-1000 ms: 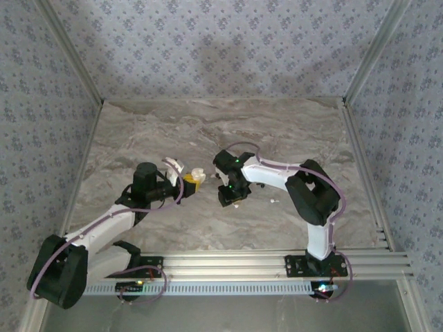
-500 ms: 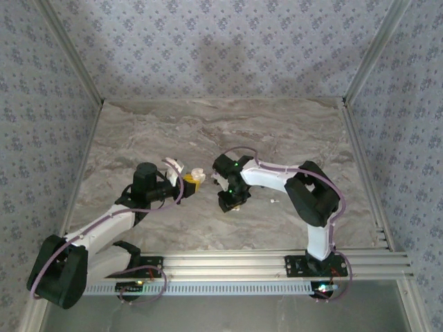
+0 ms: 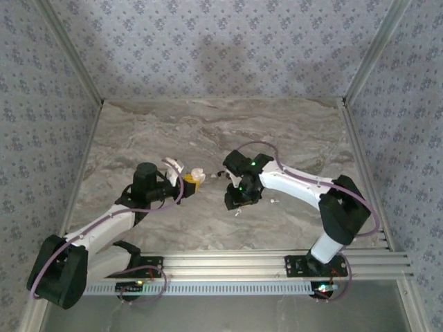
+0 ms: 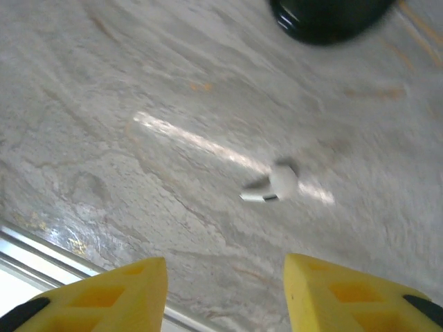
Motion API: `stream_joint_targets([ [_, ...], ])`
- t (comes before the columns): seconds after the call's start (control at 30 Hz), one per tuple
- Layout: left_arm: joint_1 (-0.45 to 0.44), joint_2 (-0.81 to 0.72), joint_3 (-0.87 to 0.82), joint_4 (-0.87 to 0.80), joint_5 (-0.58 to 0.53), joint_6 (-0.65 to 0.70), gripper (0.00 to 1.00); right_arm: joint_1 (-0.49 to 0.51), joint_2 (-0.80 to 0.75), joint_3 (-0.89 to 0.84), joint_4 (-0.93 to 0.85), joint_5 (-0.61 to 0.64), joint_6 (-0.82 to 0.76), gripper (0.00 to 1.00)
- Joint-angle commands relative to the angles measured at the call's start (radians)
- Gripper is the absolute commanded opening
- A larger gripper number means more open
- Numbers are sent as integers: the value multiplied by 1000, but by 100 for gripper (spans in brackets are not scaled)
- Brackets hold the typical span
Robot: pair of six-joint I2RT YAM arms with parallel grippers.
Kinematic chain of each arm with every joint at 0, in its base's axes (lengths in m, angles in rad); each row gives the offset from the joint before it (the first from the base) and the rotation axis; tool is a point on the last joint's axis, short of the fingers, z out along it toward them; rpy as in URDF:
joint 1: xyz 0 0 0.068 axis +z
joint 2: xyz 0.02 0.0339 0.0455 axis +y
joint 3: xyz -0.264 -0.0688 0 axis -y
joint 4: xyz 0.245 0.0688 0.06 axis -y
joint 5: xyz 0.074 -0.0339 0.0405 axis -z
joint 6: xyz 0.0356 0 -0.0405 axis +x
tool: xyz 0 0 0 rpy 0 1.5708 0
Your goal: Insert the wireless bluetooth earbuds into the charging case
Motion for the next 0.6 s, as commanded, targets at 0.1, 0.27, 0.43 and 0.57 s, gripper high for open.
stream_joint_targets([
  [0.1, 8, -10, -2, 0, 10, 10, 7, -34, -13, -121, 49, -18, 237, 53],
  [0.27, 9, -15, -2, 0, 11, 11, 7, -40, 42, -137, 99, -25, 237, 53],
  [0.43, 8, -14, -4, 0, 11, 9, 7, -54, 86, -133, 154, -21, 214, 52],
  [0.57, 9, -18, -3, -1, 10, 10, 7, -63, 121, -110, 177, -24, 189, 49],
])
